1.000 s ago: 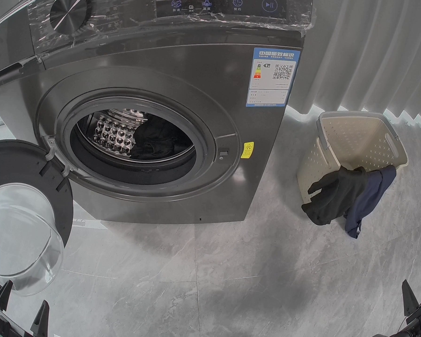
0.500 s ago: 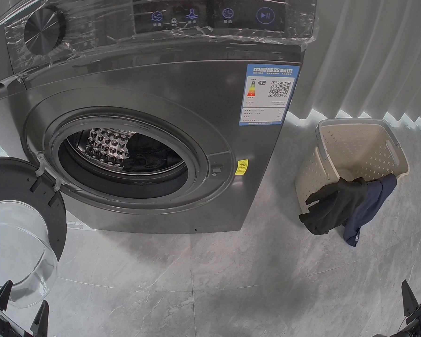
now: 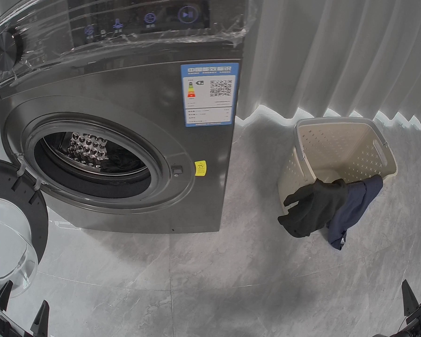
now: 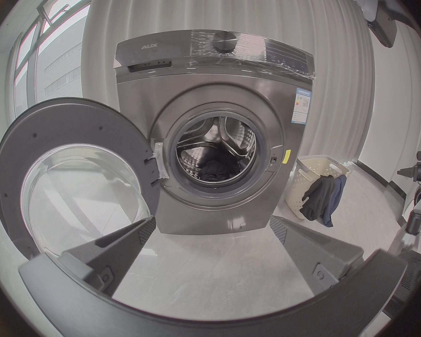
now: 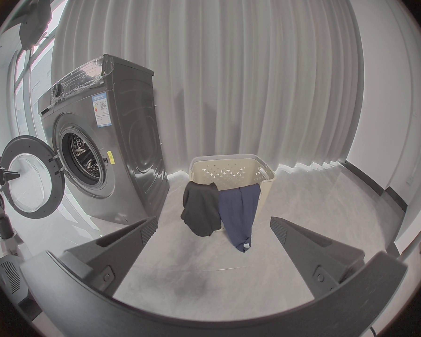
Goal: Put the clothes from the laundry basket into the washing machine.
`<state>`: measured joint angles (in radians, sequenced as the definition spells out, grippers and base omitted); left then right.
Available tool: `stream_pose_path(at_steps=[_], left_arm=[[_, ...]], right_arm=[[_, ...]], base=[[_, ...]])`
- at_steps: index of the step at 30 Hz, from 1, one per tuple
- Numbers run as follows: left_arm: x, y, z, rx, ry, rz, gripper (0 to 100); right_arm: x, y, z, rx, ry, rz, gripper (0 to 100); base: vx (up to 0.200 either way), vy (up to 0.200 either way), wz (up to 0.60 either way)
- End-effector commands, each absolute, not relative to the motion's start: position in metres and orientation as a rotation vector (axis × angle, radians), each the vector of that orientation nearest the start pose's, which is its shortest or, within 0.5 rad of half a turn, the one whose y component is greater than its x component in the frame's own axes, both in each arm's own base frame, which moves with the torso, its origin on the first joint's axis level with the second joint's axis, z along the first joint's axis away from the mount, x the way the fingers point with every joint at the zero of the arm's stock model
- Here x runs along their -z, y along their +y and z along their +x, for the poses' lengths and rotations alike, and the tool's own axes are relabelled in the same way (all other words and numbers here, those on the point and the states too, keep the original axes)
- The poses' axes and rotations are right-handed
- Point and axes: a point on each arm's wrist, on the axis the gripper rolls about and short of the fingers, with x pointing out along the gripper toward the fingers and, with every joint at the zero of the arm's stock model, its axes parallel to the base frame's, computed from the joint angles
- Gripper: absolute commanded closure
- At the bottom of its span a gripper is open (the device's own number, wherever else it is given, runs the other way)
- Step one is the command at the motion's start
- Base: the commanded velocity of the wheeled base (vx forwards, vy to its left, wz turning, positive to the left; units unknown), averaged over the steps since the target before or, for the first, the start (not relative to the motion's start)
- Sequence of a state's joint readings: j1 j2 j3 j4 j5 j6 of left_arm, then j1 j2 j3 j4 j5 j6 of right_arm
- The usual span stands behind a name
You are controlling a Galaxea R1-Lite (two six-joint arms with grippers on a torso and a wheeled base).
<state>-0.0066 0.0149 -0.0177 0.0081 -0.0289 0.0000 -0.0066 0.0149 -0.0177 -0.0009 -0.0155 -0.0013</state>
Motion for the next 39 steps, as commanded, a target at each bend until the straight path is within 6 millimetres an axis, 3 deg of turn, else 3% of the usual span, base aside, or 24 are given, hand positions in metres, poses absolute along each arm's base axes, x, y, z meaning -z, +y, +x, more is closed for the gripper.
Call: stream_pose_path(at_steps=[1, 39], left_arm=[[-0.0752, -0.0005, -0.0227, 0.035, 0.009, 0.0, 0], [-0.0752, -0.0005, -0.0227, 0.035, 0.009, 0.0, 0]], right_arm=[[-0.0757, -0.0002, -0.0221, 0.021, 0.009, -0.002, 0], [-0.0757, -0.0002, -0.0221, 0.021, 0.009, -0.002, 0]], base=[[0.0, -0.2, 0.0], [0.0, -0.2, 0.0]])
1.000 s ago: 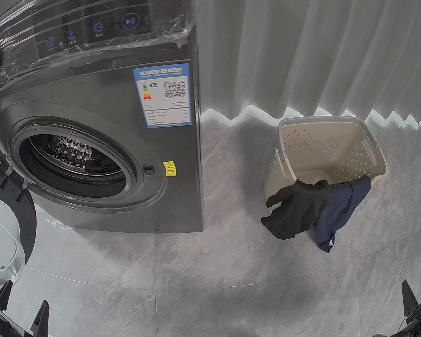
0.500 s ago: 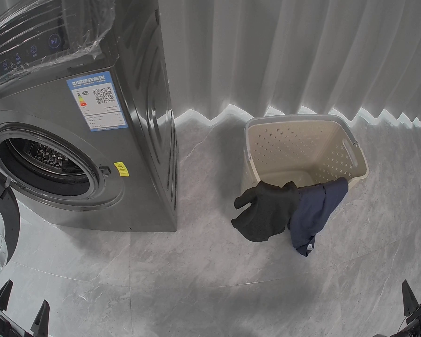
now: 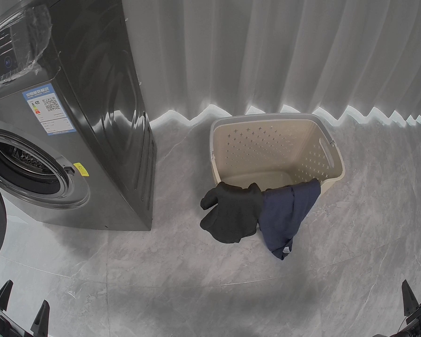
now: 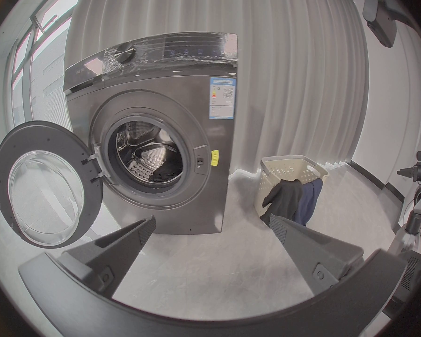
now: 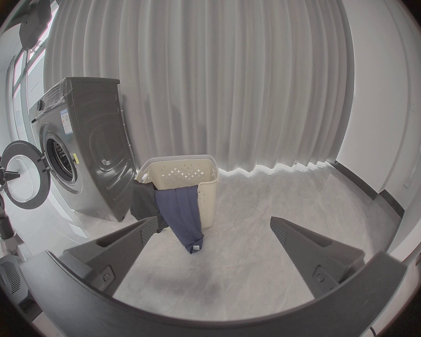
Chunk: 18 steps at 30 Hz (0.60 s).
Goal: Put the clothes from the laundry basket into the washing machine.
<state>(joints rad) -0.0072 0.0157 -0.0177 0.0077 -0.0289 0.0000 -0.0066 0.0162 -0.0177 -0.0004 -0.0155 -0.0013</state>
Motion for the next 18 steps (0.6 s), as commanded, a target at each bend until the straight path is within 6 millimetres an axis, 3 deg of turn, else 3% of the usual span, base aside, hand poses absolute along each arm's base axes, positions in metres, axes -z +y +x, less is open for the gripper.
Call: stream_pose_path(at_steps=[1, 18], left_arm=[[-0.0752, -0.0005, -0.0227, 0.034, 0.009, 0.0, 0], [-0.0752, -0.0004, -0.0227, 0.035, 0.009, 0.0, 0]], right_arm=[[-0.0757, -0.0002, -0.0221, 0.021, 0.009, -0.002, 0], [-0.0757, -0.0002, -0.0221, 0.021, 0.009, -0.002, 0]], base=[[0.0, -0.2, 0.0], [0.0, -0.024, 0.0]])
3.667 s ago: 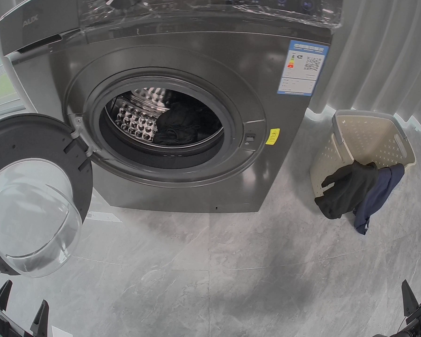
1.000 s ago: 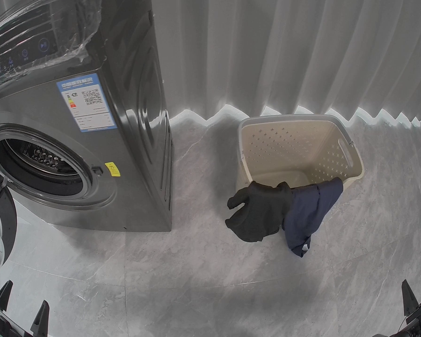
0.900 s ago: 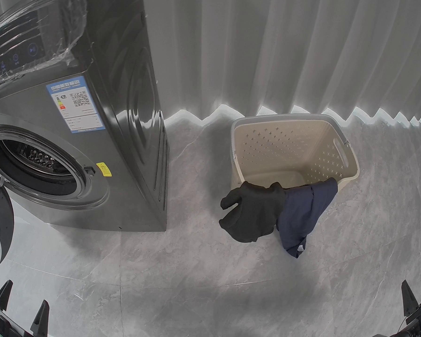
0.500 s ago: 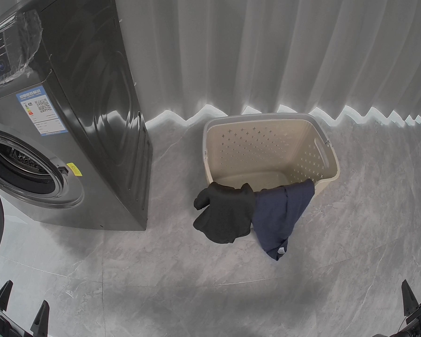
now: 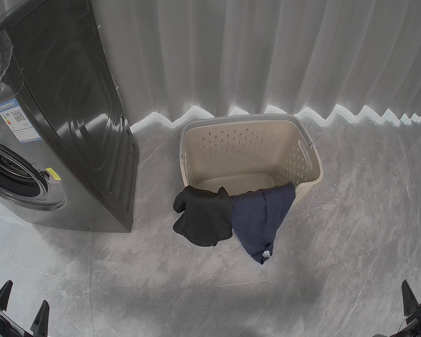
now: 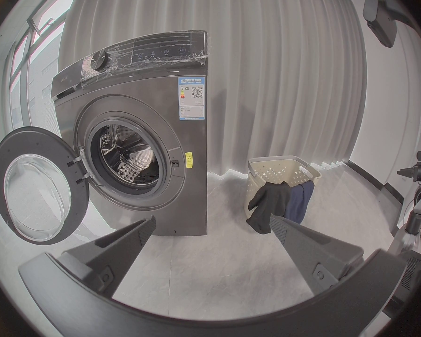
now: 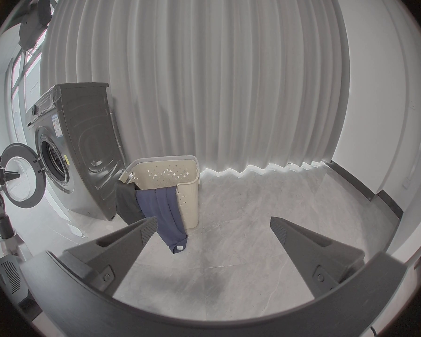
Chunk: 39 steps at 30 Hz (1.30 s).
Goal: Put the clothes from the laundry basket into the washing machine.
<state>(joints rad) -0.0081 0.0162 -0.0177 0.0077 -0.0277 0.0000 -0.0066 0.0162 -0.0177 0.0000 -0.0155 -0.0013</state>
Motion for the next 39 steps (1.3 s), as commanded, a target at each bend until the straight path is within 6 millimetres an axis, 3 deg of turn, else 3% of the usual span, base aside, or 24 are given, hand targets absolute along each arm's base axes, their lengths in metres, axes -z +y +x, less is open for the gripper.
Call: stream_pose_path(at_steps=[1, 8, 32, 37, 39], left_arm=[[-0.075, 0.0, -0.023, 0.035, 0.009, 0.0, 0], [-0.075, 0.0, -0.023, 0.037, 0.009, 0.0, 0], [-0.075, 0.0, -0.023, 0.037, 0.009, 0.0, 0], [-0.075, 0.0, -0.023, 0.035, 0.009, 0.0, 0], [-0.075, 0.0, -0.023, 0.035, 0.009, 0.0, 0]], right_arm=[[-0.076, 0.0, -0.022, 0.021, 0.009, -0.002, 0], [-0.076, 0.0, -0.022, 0.021, 0.009, -0.002, 0], [-0.076, 0.0, -0.022, 0.021, 0.011, 0.0, 0], [-0.076, 0.0, -0.022, 0.029, 0.011, 0.011, 0], [-0.098, 0.0, -0.029, 0.01, -0.112, 0.014, 0]], base=[[0.0, -0.2, 0.0], [0.0, -0.2, 0.0], [0.0, 0.0, 0.0], [0.12, 0.0, 0.0], [0.0, 0.0, 0.0]])
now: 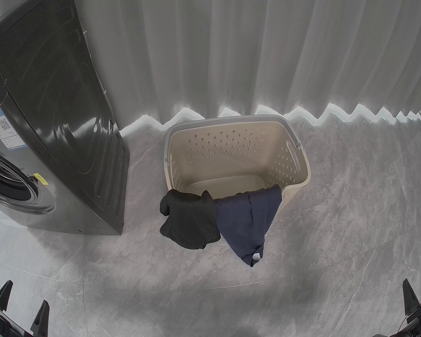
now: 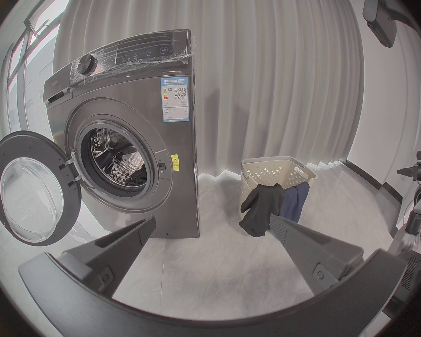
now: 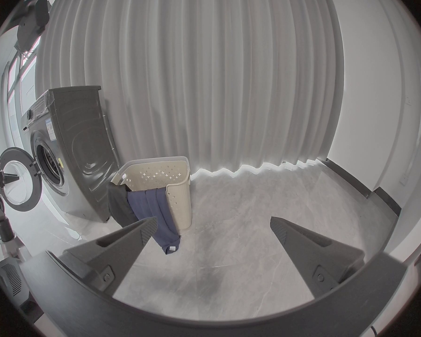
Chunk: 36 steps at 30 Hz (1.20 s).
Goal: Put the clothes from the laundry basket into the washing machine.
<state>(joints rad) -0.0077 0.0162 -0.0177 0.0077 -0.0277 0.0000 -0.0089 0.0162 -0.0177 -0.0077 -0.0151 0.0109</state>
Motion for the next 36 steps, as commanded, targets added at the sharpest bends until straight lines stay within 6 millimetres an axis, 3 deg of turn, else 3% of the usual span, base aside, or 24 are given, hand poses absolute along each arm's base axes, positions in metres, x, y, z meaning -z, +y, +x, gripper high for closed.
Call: stream_pose_path(at_steps=[1, 2, 4, 11, 13, 22, 30, 36], left_arm=[[-0.075, 0.0, -0.023, 0.035, 0.009, 0.0, 0], [-0.075, 0.0, -0.023, 0.035, 0.009, 0.0, 0], [-0.075, 0.0, -0.023, 0.037, 0.009, 0.001, 0], [-0.075, 0.0, -0.023, 0.035, 0.009, 0.0, 0], [-0.075, 0.0, -0.023, 0.035, 0.009, 0.0, 0], [-0.075, 0.0, -0.023, 0.037, 0.009, 0.001, 0], [-0.075, 0.0, -0.023, 0.037, 0.009, 0.001, 0], [-0.075, 0.0, -0.023, 0.037, 0.009, 0.001, 0]], right_arm=[[-0.098, 0.0, -0.029, 0.01, -0.112, 0.014, 0], [-0.129, 0.0, -0.037, -0.011, -0.196, 0.03, 0], [-0.143, 0.0, -0.022, -0.036, -0.099, 0.04, 0], [-0.137, 0.005, 0.039, -0.149, 0.294, 0.105, 0], [-0.139, 0.007, 0.05, -0.16, 0.282, 0.101, 0], [-0.135, 0.011, 0.063, -0.2, 0.339, 0.073, 0], [-0.134, 0.035, 0.122, -0.31, 0.441, 0.074, 0], [-0.126, 0.055, 0.151, -0.359, 0.489, 0.073, 0]], base=[[0.0, 0.0, 0.0], [0.0, 0.0, 0.0], [0.0, 0.0, 0.0], [0.0, 0.0, 0.0], [0.0, 0.0, 0.0], [0.067, 0.0, 0.0], [0.0, 0.0, 0.0], [0.0, 0.0, 0.0]])
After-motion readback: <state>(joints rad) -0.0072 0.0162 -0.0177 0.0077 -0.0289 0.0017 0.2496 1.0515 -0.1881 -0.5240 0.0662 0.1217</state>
